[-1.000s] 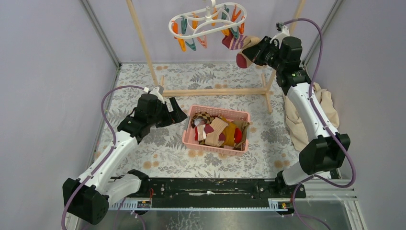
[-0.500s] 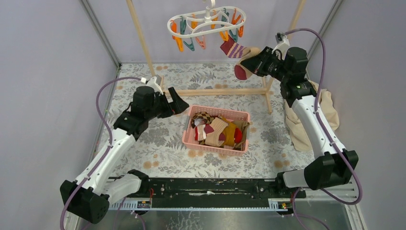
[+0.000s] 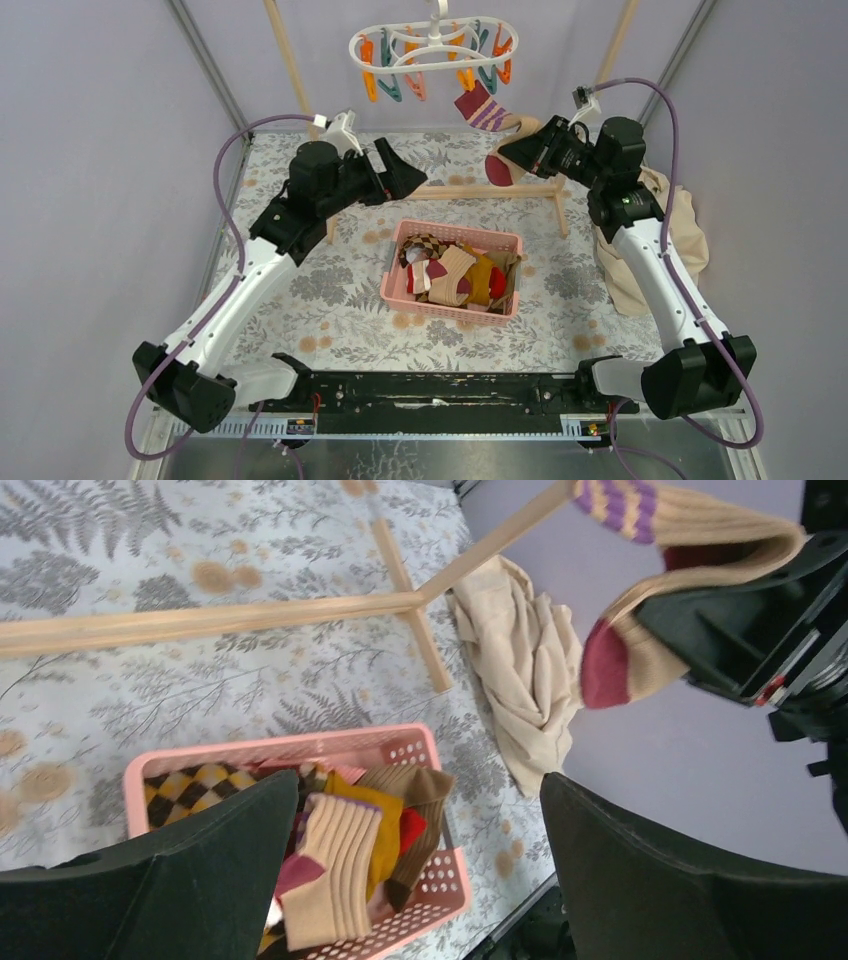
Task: Remove the socks clipped to the hanger
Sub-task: Remove the sock from the hanger.
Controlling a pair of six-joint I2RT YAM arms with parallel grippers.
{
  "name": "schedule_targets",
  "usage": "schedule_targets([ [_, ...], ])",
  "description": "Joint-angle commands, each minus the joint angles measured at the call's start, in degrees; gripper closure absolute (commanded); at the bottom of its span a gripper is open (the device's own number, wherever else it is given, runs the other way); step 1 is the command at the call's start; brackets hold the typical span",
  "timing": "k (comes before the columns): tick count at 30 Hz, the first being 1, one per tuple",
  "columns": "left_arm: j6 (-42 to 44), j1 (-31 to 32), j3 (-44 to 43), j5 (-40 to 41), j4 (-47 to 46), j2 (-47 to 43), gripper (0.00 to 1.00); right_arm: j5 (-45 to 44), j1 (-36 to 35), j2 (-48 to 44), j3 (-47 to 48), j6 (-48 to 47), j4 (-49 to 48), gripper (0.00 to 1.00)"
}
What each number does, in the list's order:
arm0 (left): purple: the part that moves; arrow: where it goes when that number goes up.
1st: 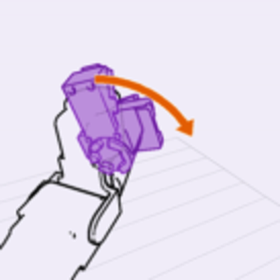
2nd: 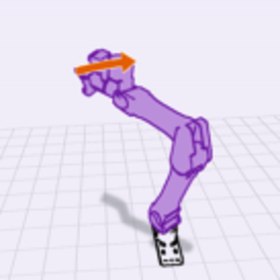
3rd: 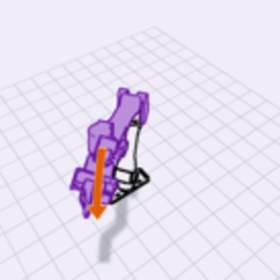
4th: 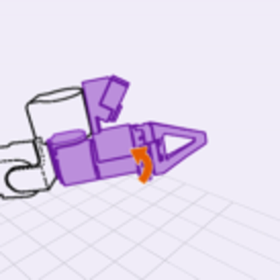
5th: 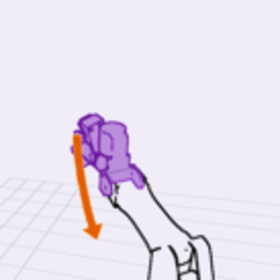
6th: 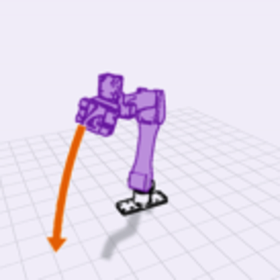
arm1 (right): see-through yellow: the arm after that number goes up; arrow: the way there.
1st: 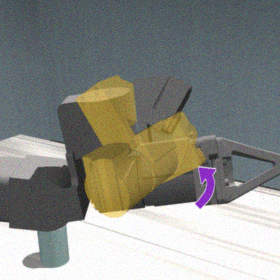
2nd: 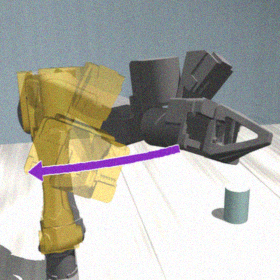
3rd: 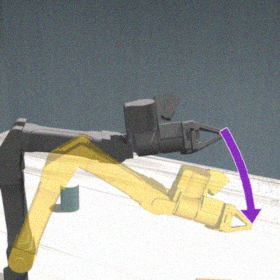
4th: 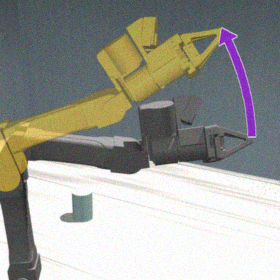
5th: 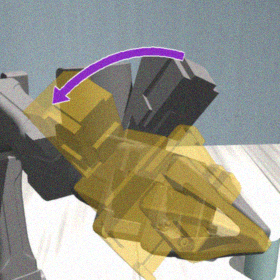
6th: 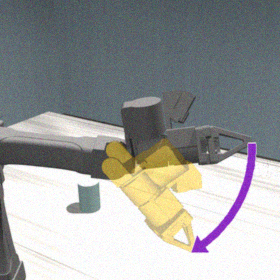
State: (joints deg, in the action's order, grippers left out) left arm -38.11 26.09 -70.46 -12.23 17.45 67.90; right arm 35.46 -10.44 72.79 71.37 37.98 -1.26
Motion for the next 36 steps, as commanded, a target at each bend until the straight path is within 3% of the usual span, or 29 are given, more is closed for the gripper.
schedule_targets([
  [1,-1.2,0.7,-5.0,-2.3,-7.7,3.2,0.01,2.0,-1.8,-1.9,-0.4,1.1,-4.3,1.00],
  [26,5.2,0.0,-24.2,-3.2,-16.9,17.0,0.01,0.4,-9.3,-0.5,0.4,1.0,-3.9,1.00],
  [36,5.9,-3.4,-21.9,-9.1,-24.5,19.5,0.16,0.9,-9.9,-0.6,1.3,1.3,-3.0,1.00],
])
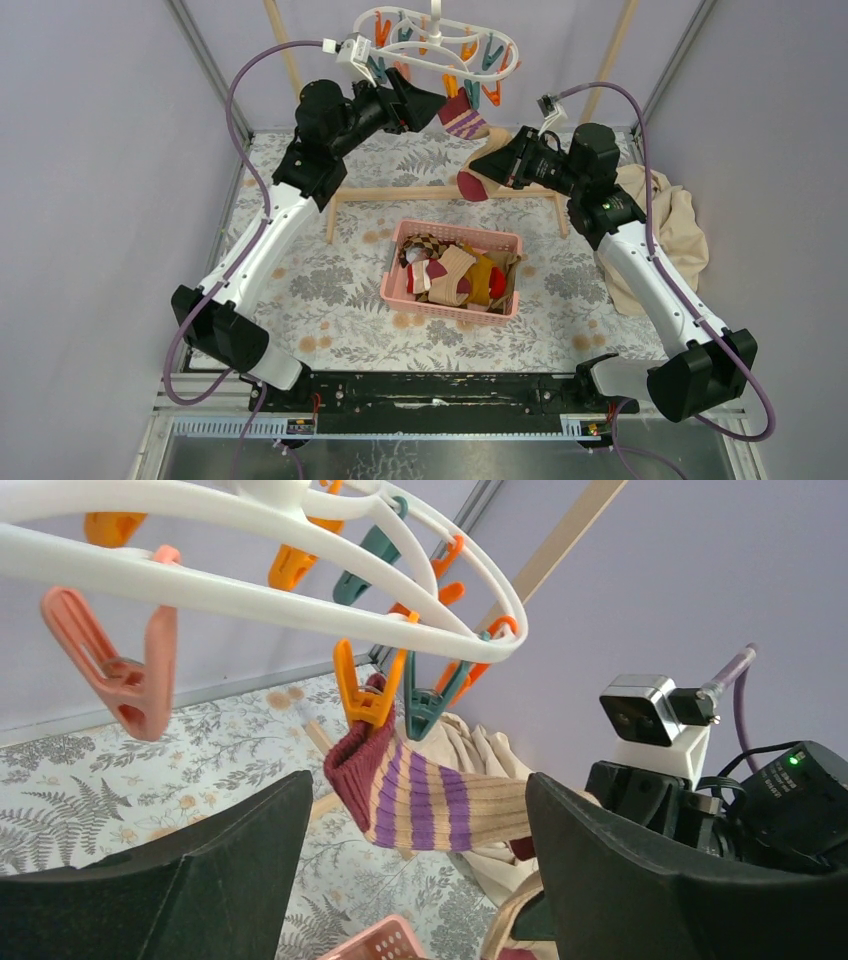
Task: Remove the socks clipped to the hanger
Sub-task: Remove the sock from the hanger.
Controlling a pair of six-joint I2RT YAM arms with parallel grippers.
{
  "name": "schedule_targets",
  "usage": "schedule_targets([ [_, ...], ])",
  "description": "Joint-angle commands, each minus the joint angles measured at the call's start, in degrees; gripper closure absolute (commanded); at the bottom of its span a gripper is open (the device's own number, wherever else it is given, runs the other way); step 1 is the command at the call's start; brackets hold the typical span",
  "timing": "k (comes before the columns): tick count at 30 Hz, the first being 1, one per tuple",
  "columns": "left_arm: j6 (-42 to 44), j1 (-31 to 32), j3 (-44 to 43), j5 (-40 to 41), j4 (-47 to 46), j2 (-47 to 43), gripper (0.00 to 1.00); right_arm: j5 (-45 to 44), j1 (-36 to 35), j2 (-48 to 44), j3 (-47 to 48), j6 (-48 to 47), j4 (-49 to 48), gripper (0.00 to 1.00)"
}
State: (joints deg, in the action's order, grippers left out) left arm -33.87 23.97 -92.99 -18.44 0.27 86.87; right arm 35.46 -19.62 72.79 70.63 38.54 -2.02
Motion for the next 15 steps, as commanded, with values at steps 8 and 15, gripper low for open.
schedule_targets([
  [8,3.2,-2.6,0.8,-3.1,-9.0,1.8,0.19,0.4,-2.6,0.2,2.7,1.1,-2.3,1.00],
  [15,3.7,-3.2,0.8,-4.9,-11.1,3.3,0.17,-0.4,-4.4,1.1,3.2,1.0,-2.3,1.00],
])
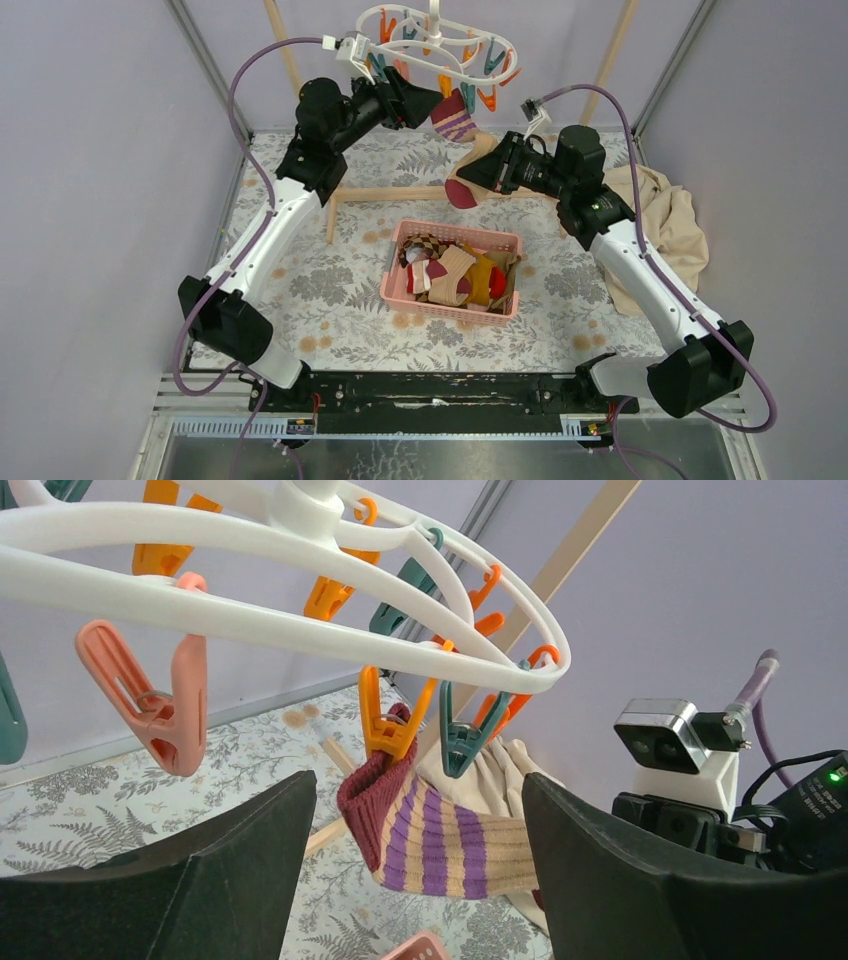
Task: Remove the socks clipped to the hanger
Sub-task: Remove the sock from the hanger.
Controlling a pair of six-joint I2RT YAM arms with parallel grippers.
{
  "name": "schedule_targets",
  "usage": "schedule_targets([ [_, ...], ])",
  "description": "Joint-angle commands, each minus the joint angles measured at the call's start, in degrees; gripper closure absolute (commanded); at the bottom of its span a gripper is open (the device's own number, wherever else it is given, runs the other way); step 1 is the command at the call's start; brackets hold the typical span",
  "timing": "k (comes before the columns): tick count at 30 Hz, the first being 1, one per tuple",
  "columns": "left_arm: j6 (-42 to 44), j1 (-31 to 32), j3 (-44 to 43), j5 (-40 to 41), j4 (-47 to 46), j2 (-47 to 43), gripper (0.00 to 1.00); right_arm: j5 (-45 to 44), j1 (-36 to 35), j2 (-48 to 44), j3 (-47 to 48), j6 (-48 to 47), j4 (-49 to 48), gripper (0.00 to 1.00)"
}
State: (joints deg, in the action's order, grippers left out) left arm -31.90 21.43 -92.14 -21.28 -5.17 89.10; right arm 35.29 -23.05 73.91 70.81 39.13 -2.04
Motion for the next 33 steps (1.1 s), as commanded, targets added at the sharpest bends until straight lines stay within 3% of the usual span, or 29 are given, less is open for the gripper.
schedule_targets([
  [1,2.0,-0.7,-0.1,-2.1,-5.9,1.4,0.17,-0.3,-1.2,0.1,3.2,0.4,-2.2,1.00],
  [8,3.8,-2.1,0.0,-2.6,-7.3,2.5,0.21,-0.6,-1.8,0.3,4.2,-0.1,-1.0,1.00],
  [18,1.6,-3.4,-1.7,-7.2,-12.3,6.1,0.41,-0.7,-2.0,0.3,4.5,-0.7,0.3,1.00],
  [26,0.2,-3.3,-1.7,-9.5,-16.9,7.8,0.42,-0.6,-2.1,0.6,4.9,-1.0,0.7,1.00],
  [33,-2.1,-3.3,0.0,-10.7,-22.7,8.2,0.35,-0.5,-2.1,0.7,4.9,-1.2,1.1,1.00],
])
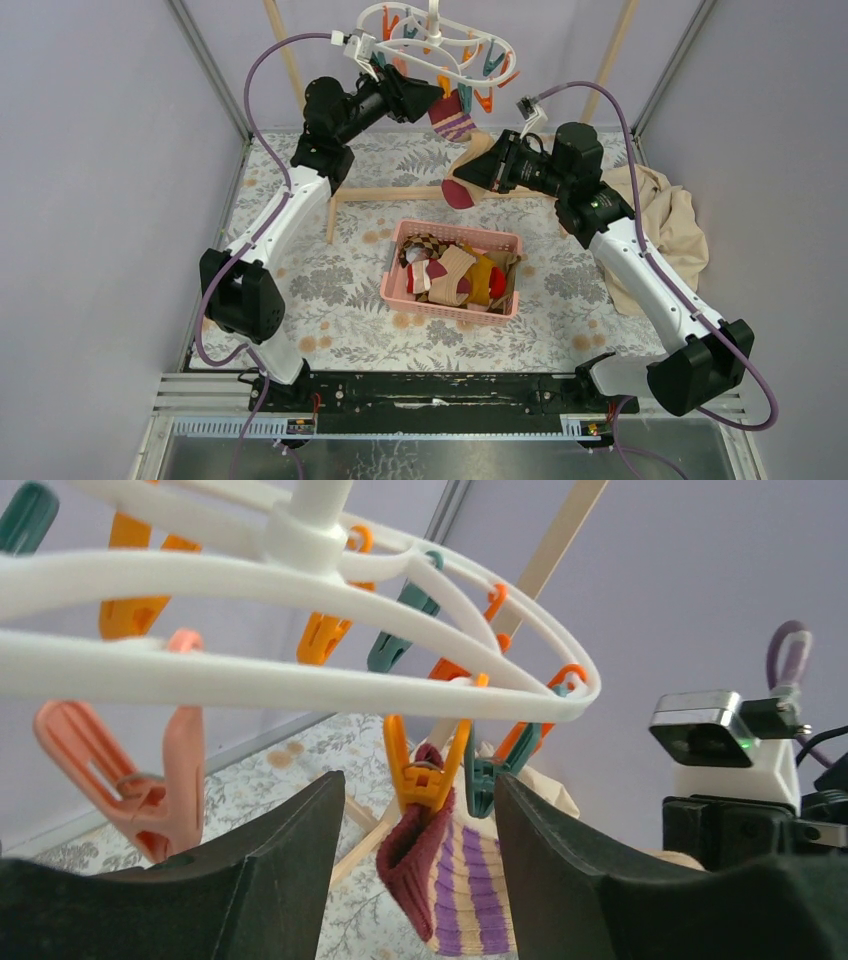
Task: Remove the socks clipped to the hanger
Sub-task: Remove the sock from the hanger.
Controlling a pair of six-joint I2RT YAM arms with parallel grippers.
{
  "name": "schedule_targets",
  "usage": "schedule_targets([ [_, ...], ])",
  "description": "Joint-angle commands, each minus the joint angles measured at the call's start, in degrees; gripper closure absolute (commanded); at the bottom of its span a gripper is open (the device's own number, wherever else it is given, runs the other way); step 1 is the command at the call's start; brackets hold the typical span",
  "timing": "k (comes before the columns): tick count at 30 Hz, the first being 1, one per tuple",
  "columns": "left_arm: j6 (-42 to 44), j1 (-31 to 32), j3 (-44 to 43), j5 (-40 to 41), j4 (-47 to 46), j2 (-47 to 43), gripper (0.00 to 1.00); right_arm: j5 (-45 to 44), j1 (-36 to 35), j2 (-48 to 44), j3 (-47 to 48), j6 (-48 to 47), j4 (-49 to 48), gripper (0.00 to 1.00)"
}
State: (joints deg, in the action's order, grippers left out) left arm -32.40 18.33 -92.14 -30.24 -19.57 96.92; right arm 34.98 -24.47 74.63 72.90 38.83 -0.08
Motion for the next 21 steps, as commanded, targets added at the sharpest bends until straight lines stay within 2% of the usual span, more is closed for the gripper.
schedule_targets([
  [1,-1.7,-0.3,-0.1,-1.7,-8.7,0.6,0.35,-0.2,-0.6,0.0,2.8,-0.9,-0.8,1.00],
  [21,-3.1,-0.2,-0.5,-2.0,-13.9,3.6,0.33,0.4,-0.7,0.8,2.5,-1.2,-0.9,1.00],
])
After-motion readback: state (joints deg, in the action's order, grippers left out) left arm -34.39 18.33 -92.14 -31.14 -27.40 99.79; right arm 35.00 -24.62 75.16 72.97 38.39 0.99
